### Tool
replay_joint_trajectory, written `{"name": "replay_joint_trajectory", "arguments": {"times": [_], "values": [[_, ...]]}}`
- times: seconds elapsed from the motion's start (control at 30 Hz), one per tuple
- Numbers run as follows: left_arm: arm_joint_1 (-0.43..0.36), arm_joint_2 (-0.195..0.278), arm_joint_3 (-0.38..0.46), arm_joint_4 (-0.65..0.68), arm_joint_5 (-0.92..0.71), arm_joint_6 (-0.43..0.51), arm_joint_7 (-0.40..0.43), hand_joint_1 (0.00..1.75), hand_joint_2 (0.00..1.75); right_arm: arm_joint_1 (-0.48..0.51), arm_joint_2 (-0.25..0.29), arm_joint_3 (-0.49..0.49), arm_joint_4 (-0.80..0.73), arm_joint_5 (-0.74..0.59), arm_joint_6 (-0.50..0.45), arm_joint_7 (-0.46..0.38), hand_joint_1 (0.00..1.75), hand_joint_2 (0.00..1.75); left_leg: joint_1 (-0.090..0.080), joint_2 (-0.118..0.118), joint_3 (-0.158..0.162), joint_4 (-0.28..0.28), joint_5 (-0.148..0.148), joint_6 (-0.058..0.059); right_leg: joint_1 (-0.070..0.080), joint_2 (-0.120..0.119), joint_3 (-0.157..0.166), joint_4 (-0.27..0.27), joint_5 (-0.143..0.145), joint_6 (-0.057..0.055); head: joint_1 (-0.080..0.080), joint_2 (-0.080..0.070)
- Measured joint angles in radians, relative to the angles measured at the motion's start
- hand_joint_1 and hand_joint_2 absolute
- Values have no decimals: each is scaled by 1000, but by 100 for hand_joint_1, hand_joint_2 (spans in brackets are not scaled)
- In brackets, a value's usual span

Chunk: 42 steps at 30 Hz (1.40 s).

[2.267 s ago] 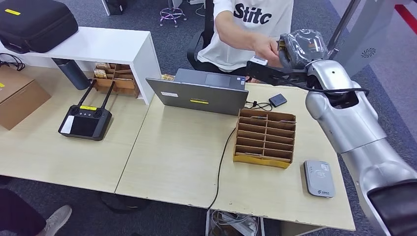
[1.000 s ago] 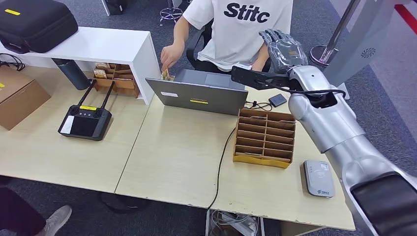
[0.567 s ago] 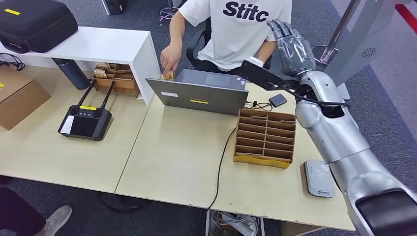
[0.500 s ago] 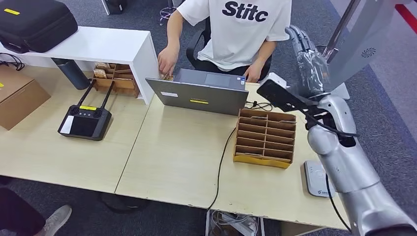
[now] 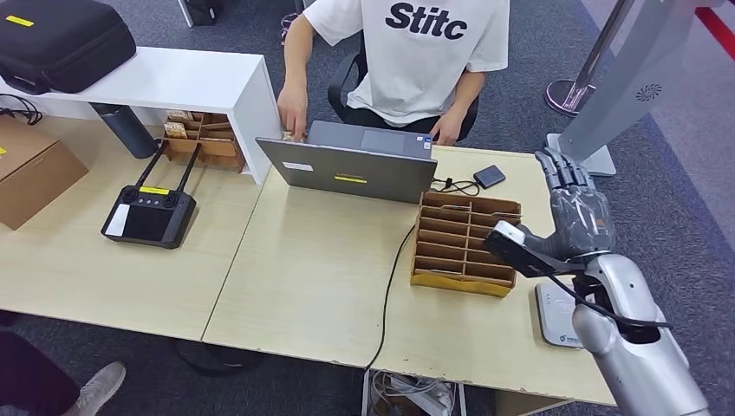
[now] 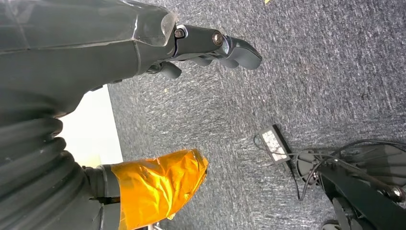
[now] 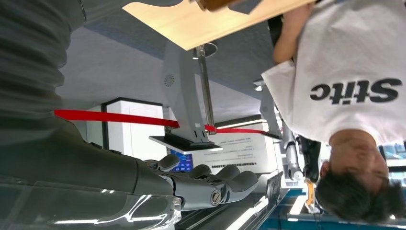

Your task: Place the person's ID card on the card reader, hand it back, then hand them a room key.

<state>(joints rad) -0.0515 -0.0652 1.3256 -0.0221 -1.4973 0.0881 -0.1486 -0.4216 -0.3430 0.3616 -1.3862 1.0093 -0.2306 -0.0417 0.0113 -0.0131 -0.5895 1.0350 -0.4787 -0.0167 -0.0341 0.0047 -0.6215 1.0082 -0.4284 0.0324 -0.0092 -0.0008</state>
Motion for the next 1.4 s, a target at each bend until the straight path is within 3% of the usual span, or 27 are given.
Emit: {"name": "replay_joint_trajectory", "arguments": {"times": [0.3, 0.57, 1.4], "values": [[-5, -20, 0, 0, 0, 41, 23, 0, 175, 16, -1, 21, 68, 50, 12, 0, 0, 175, 0, 0, 0, 0, 0, 0, 0, 0, 0, 0, 0, 0, 0, 0], [-5, -12, 0, 0, -1, -2, 6, 0, 175, 1, 5, 46, 101, 67, 21, 0, 0, 175, 0, 0, -1, 0, 0, 0, 0, 0, 0, 0, 0, 0, 0, 0], [-12, -1, -37, 0, -2, -54, -35, 0, 175, -120, 118, 117, 277, 26, 60, 29, 0, 175, 0, 0, 0, 0, 1, 0, 0, 0, 0, 1, 0, 0, 0, 0]]}}
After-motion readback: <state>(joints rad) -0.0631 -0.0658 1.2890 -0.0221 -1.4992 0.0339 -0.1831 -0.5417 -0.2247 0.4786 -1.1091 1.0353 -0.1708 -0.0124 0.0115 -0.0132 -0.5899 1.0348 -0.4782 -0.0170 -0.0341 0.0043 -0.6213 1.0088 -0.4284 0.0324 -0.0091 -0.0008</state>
